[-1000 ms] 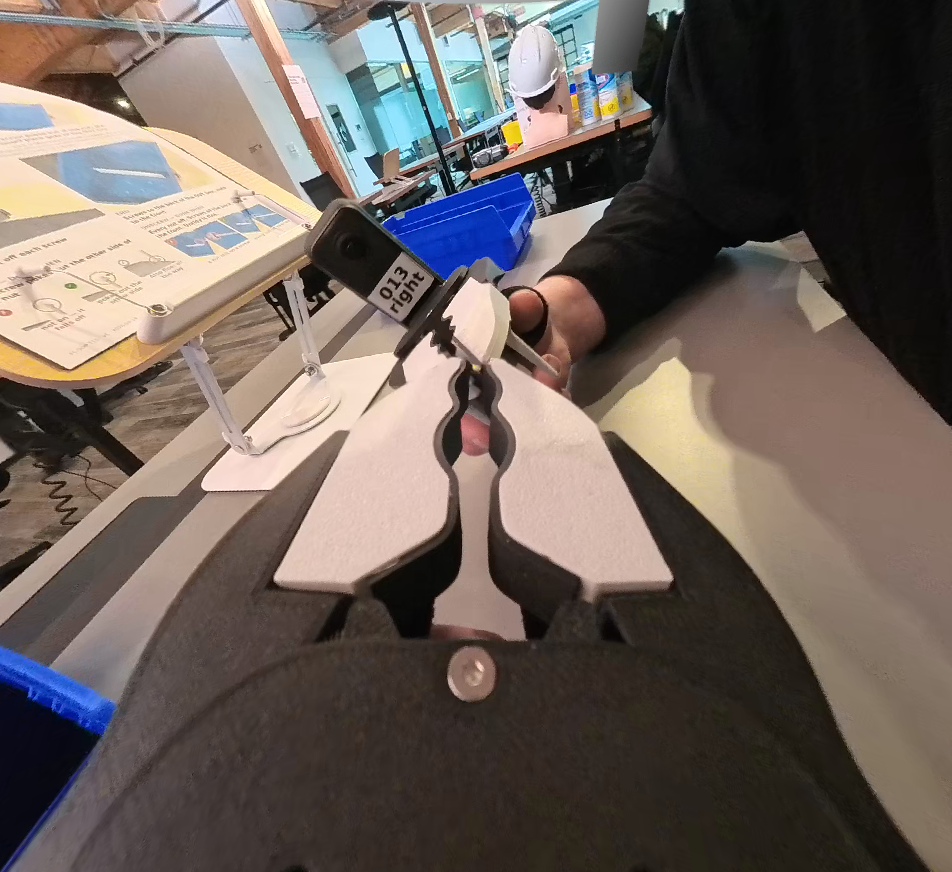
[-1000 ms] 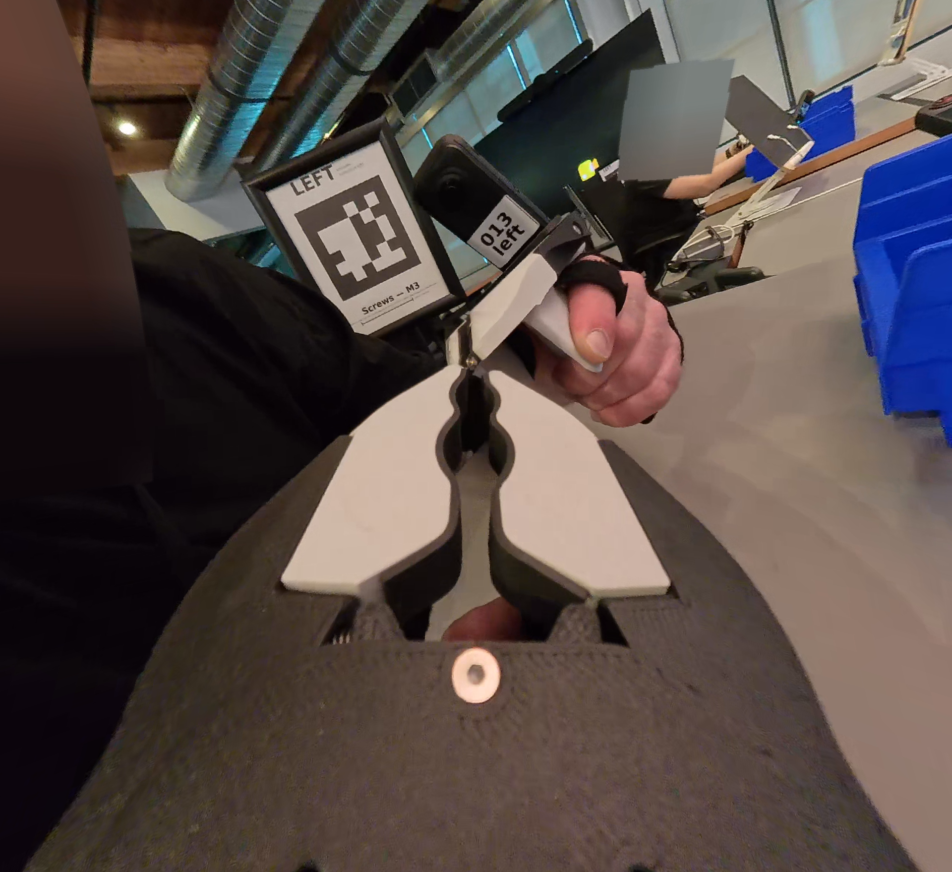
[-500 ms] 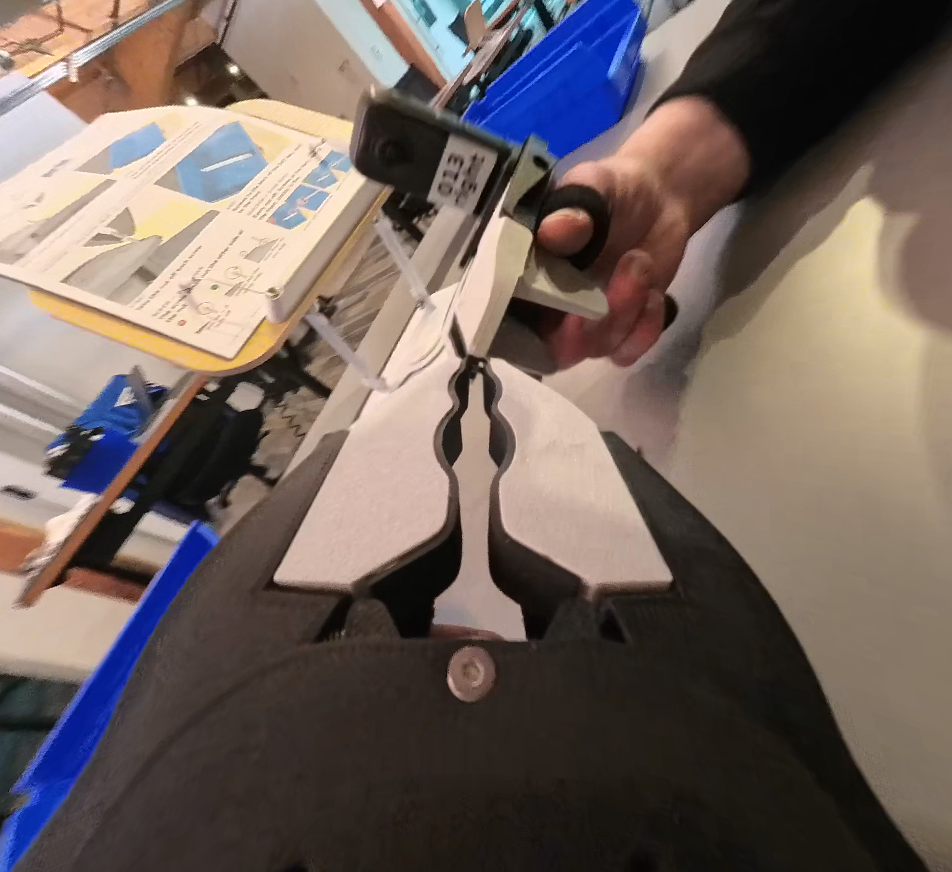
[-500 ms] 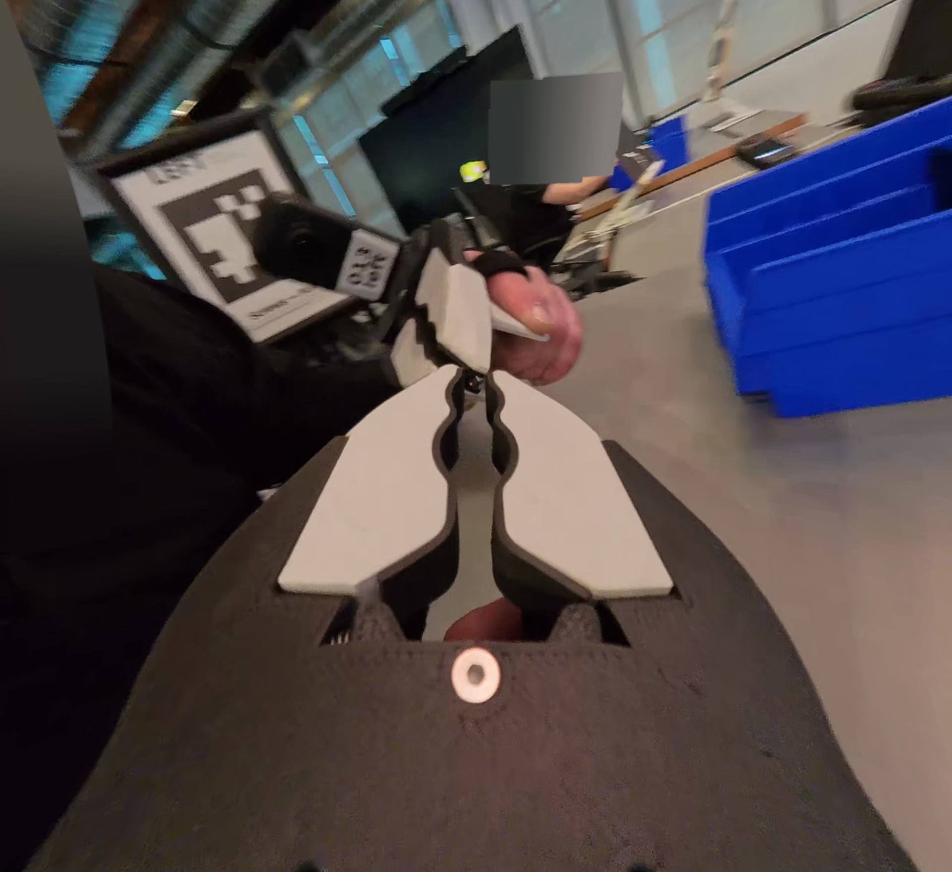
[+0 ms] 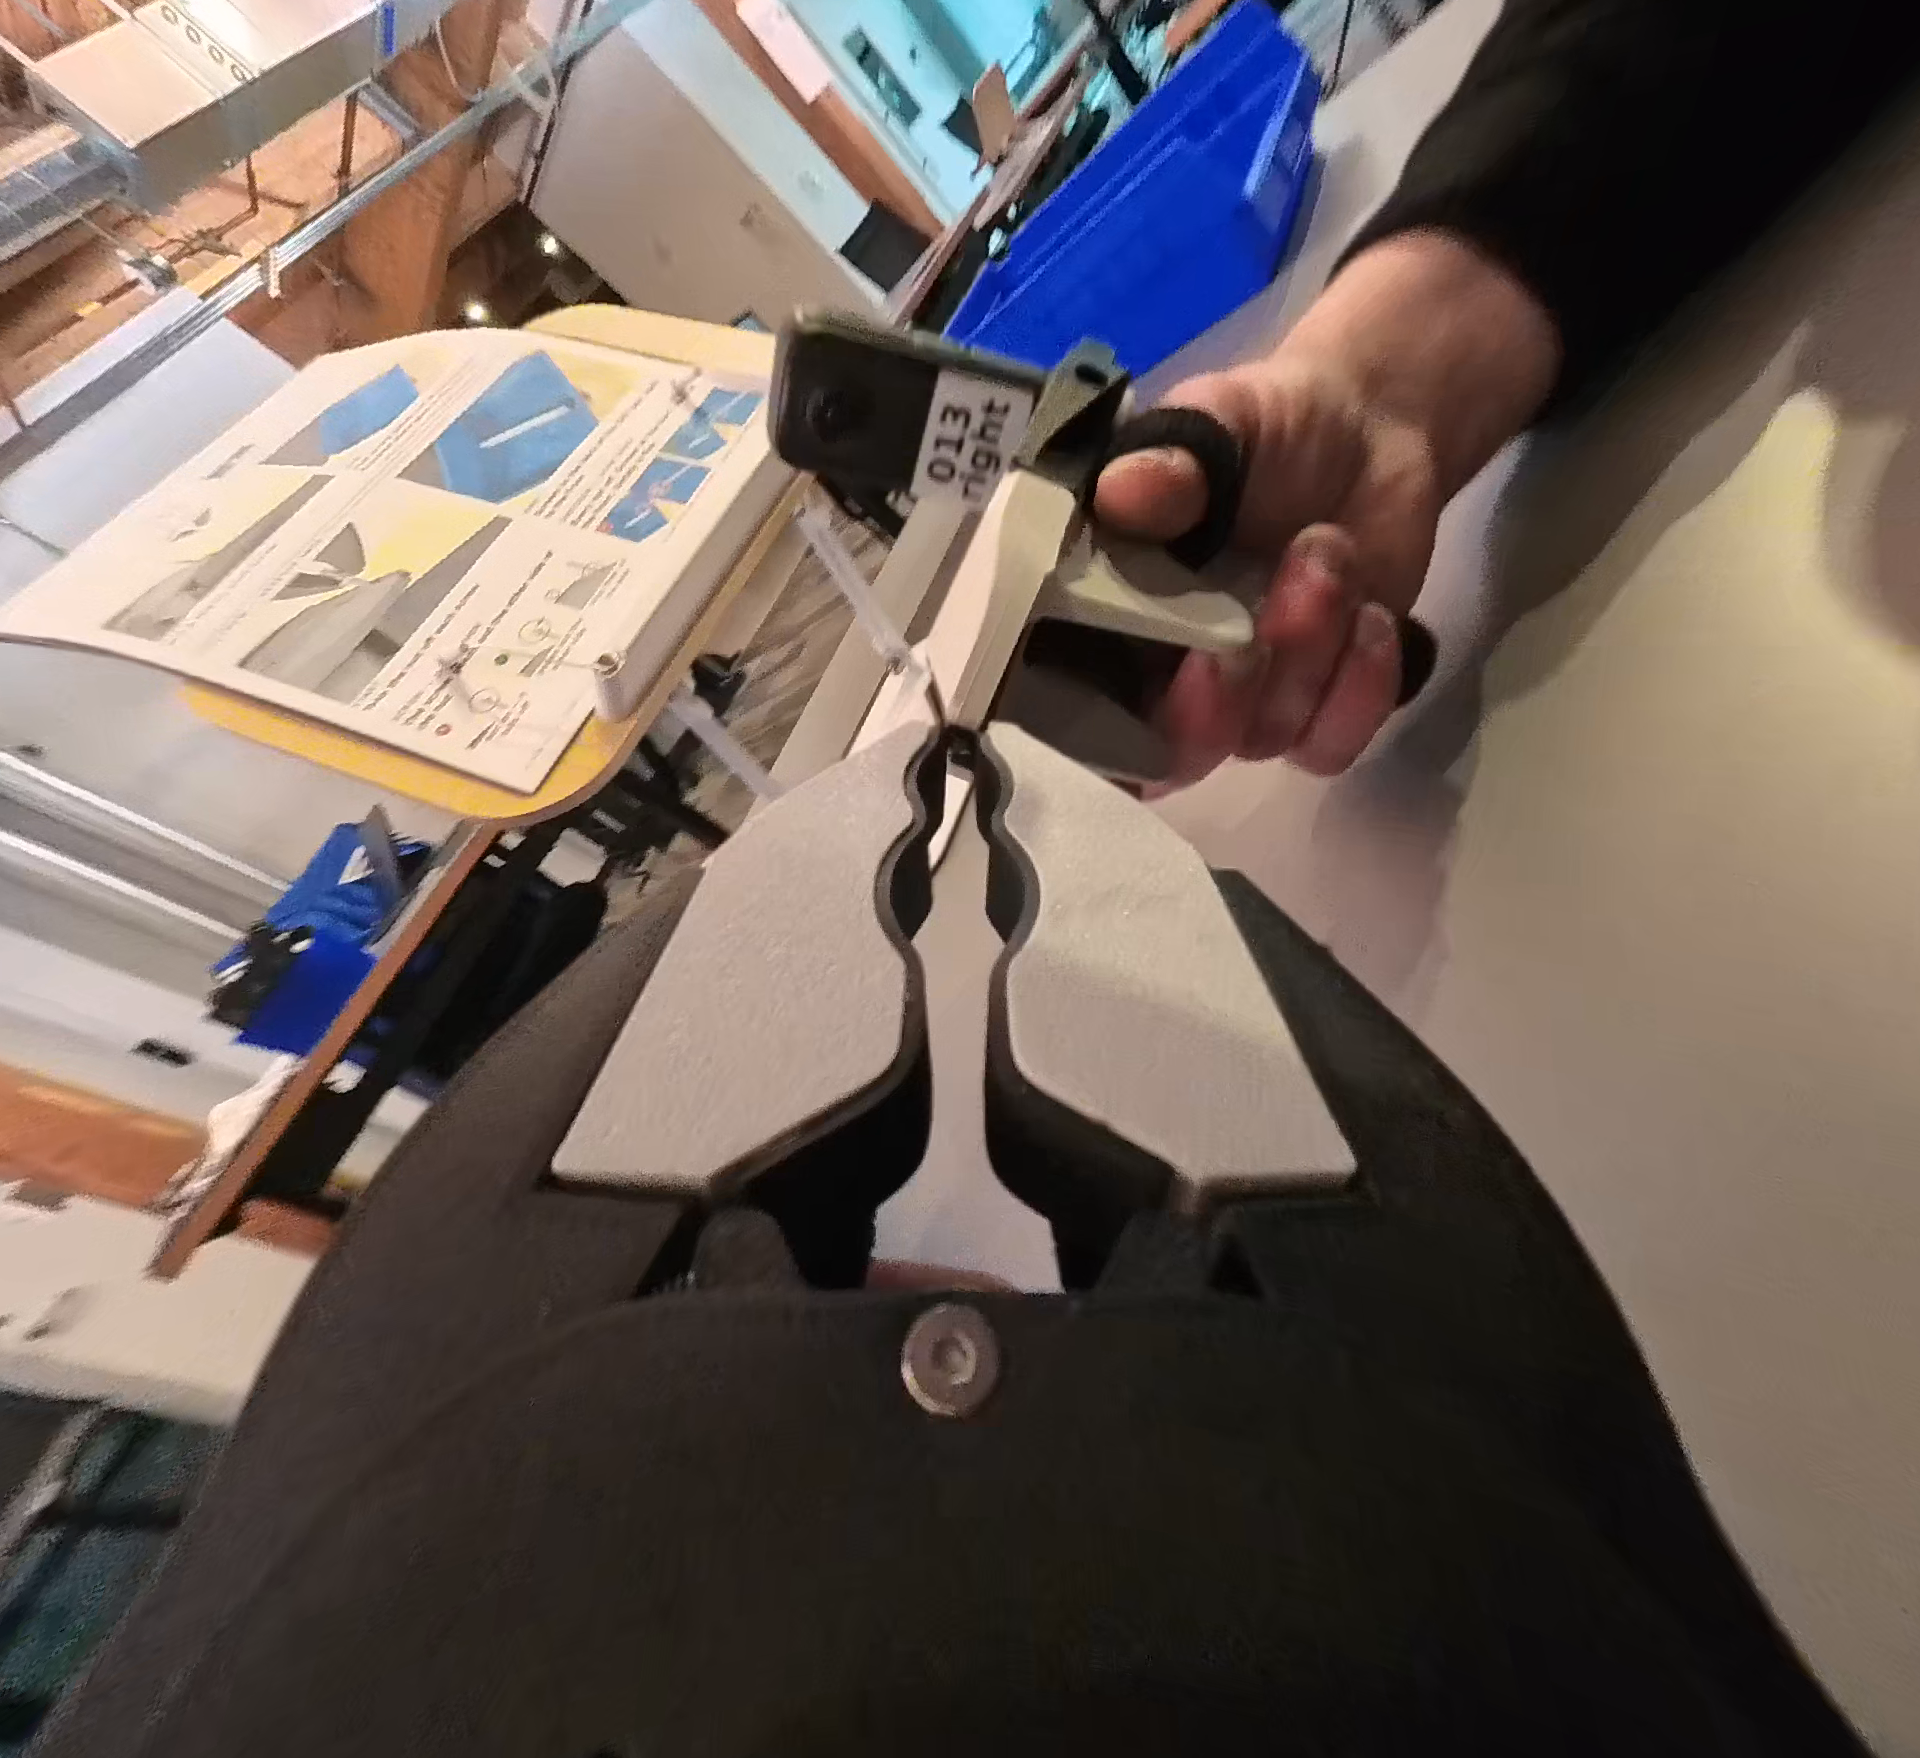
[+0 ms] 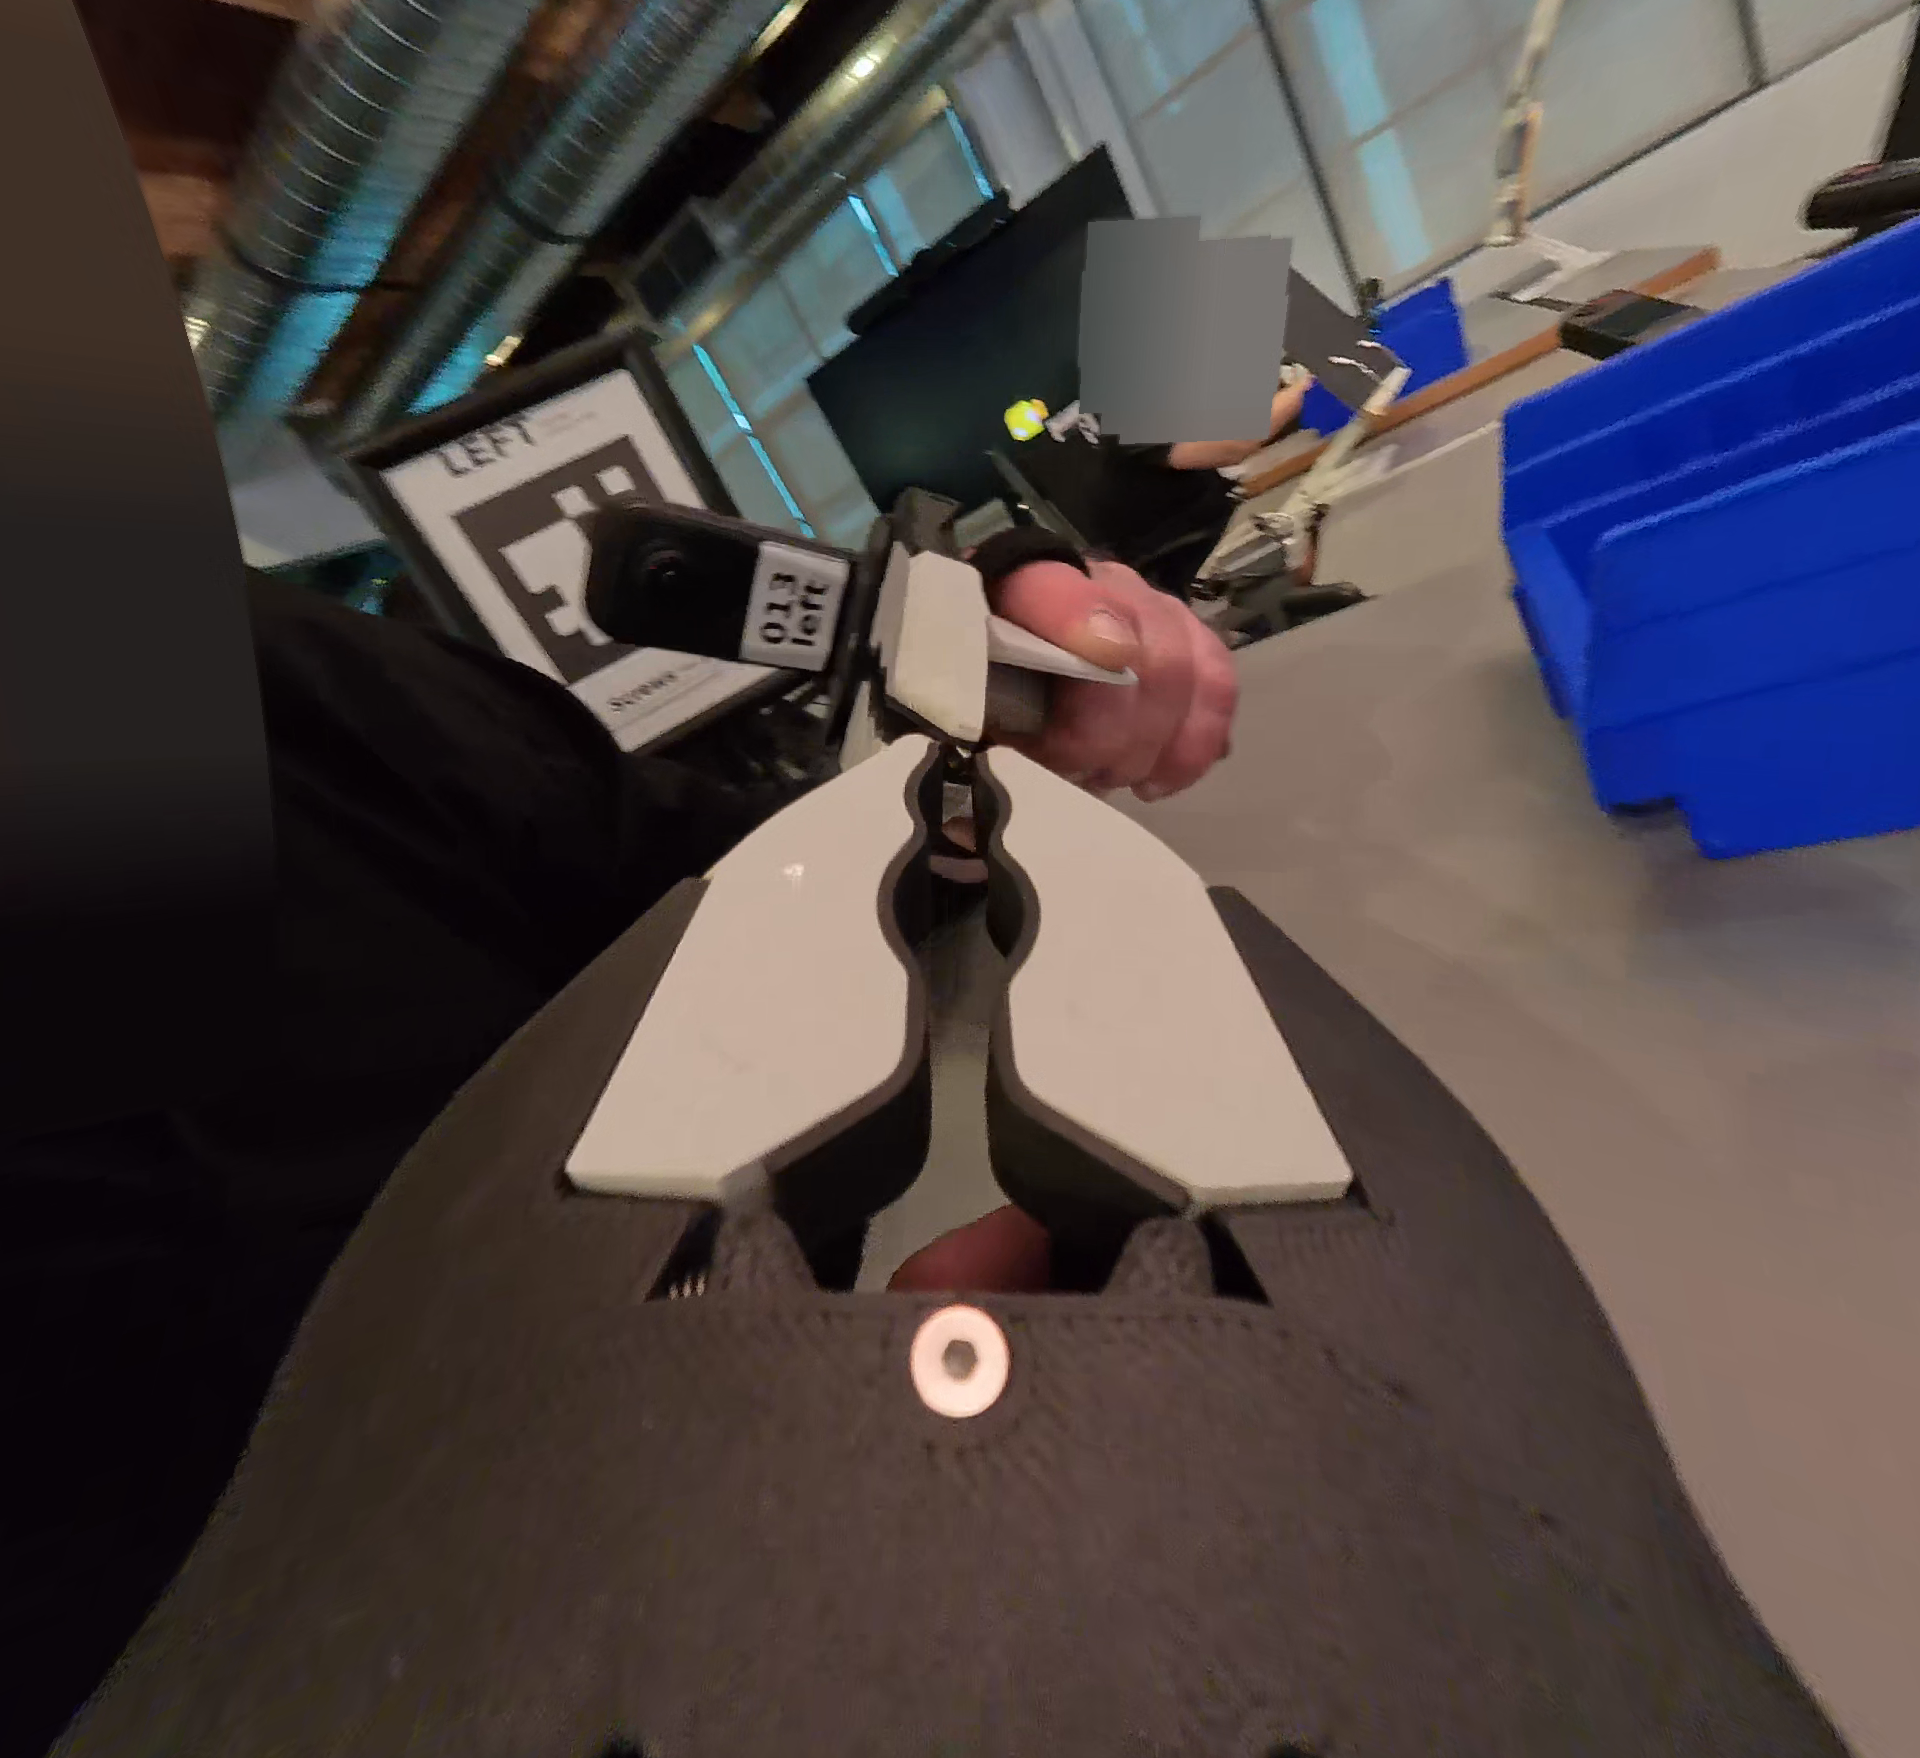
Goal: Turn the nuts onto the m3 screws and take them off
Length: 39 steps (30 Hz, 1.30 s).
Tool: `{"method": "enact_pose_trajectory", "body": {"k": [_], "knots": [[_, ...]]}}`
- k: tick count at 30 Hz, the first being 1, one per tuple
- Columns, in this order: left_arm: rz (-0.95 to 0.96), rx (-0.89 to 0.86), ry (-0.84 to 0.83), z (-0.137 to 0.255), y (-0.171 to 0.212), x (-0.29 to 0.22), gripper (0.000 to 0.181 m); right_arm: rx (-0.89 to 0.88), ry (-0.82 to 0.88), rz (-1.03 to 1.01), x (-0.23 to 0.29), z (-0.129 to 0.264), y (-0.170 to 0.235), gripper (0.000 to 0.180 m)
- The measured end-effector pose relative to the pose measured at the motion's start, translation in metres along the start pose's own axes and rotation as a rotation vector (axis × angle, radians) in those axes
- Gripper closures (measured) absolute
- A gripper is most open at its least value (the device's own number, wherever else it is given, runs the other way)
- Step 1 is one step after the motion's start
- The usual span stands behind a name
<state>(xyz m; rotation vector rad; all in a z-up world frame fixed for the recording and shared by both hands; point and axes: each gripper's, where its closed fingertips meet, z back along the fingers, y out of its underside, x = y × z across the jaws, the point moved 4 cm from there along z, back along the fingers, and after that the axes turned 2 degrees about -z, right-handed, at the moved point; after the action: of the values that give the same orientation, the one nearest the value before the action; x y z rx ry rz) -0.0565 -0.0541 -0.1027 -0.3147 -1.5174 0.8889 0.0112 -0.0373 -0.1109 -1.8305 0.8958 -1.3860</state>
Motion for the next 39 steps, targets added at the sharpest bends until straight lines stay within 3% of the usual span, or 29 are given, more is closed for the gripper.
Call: {"method": "enact_pose_trajectory", "body": {"k": [12,23,28,34,39], "knots": [[0.175,-0.167,0.055,0.0,-0.014,0.002,0.176,-0.085,-0.198,-0.104,0.012,0.0,-0.002,0.178],[0.187,-0.194,0.037,0.002,-0.019,0.004,0.172,-0.147,-0.265,-0.127,0.017,0.004,-0.006,0.178],[0.159,-0.167,0.027,0.003,-0.019,0.005,0.165,-0.114,-0.211,-0.092,0.014,0.004,-0.005,0.179],[-0.045,0.027,-0.03,-0.004,-0.01,0.0,0.166,-0.023,-0.021,0.106,0.013,0.001,-0.004,0.179],[-0.14,0.087,-0.055,-0.005,-0.006,-0.001,0.17,-0.004,0.039,0.162,0.012,0.002,-0.004,0.179]]}}
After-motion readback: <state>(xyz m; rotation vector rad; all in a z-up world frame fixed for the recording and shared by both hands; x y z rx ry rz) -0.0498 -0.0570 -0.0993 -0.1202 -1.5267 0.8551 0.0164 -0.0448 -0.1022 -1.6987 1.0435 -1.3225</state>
